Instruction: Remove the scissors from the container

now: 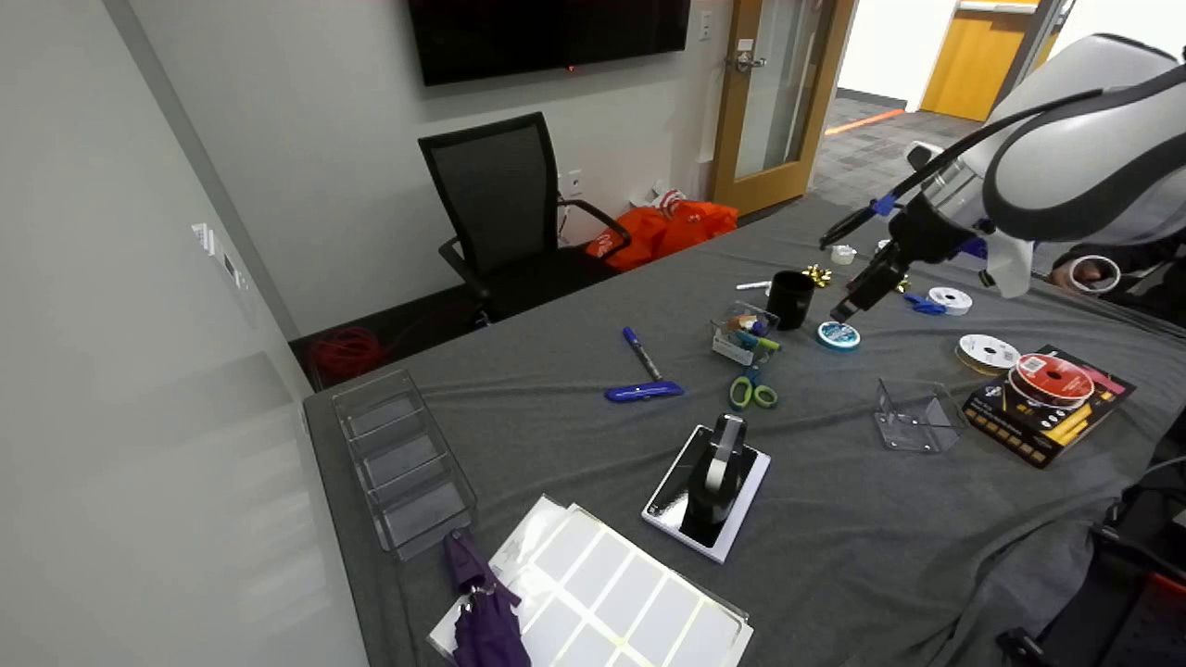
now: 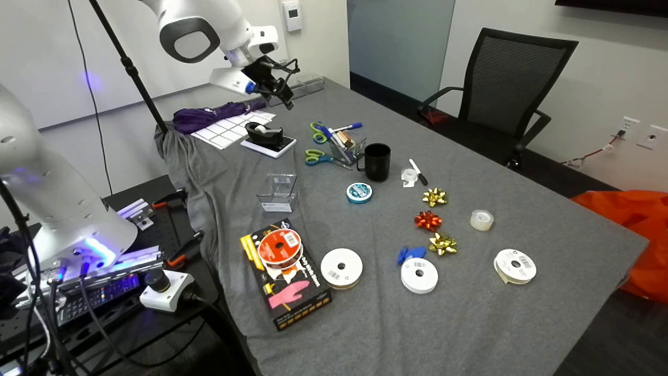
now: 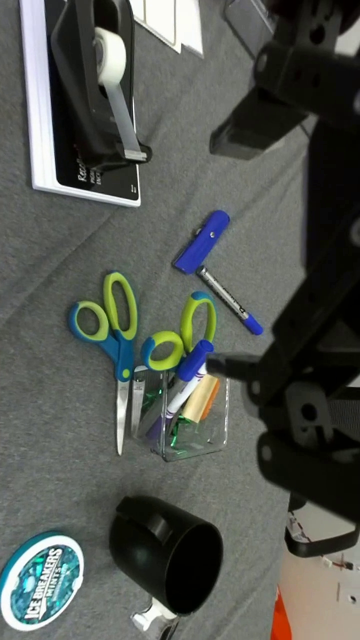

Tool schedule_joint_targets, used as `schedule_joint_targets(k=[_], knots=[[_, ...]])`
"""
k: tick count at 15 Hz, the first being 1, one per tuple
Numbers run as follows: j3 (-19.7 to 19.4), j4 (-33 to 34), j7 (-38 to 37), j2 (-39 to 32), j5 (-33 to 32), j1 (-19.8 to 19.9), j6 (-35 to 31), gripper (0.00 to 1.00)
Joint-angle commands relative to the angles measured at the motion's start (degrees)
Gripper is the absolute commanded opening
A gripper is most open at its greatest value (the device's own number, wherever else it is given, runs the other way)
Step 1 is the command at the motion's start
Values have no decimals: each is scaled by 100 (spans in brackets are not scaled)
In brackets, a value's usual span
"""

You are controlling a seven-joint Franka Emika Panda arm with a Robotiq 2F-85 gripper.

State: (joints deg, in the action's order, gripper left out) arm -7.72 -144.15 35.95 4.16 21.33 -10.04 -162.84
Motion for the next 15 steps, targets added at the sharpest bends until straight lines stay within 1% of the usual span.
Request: schedule_joint_targets(k=[1, 4, 8, 11, 15], knots=[[89, 367, -61, -768, -75, -94, -616, 100], [153, 631, 143, -1205, 130, -144, -856, 100], [292, 1023, 255, -1749, 162, -67, -1111, 100], [304, 1280, 182, -2122, 106, -25, -1274, 100], [215, 1540, -56, -2584, 82, -44, -1377, 100]])
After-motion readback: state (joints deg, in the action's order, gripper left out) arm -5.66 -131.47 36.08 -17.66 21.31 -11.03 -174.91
